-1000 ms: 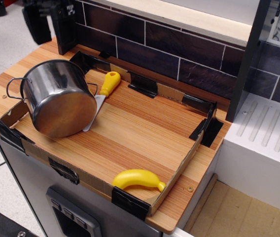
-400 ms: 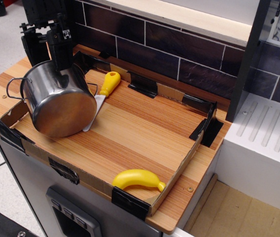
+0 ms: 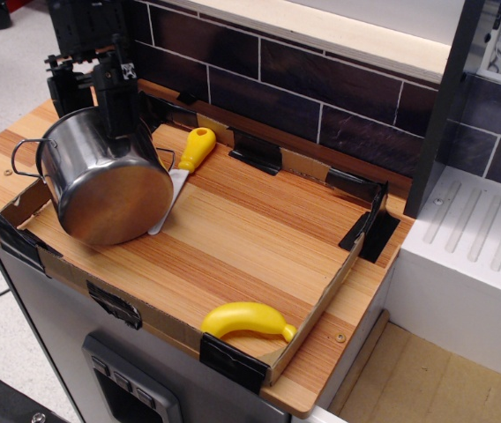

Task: Upright metal pot

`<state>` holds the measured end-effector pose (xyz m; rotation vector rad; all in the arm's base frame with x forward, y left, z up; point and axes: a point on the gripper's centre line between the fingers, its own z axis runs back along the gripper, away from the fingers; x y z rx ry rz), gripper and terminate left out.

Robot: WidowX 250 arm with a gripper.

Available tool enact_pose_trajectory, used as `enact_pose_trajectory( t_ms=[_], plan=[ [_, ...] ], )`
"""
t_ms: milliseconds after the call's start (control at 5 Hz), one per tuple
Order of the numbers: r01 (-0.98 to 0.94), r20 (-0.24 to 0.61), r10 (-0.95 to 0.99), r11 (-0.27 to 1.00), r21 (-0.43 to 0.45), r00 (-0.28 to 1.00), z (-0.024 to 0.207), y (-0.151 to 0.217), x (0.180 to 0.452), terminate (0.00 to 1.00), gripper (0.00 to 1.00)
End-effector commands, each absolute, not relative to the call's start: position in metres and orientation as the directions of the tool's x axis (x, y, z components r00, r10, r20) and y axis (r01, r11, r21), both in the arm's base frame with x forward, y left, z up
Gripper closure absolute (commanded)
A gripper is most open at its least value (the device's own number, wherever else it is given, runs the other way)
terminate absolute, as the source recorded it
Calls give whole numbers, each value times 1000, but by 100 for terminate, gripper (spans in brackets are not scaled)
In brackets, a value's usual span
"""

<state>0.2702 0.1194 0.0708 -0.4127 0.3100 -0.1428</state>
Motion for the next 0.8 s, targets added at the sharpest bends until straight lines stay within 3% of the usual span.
enact_pose_trajectory(
  t_ms=[0,200,400,600],
  plan=[
    [81,-265,-200,913,-400,943,66,120,274,0,0],
    [71,-278,-198,910,-408,940,66,121,273,0,0],
    [56,-274,-176,916,-396,945,66,124,273,0,100],
    [48,-278,-162,925,-377,947,67,126,272,0,100]
  ],
)
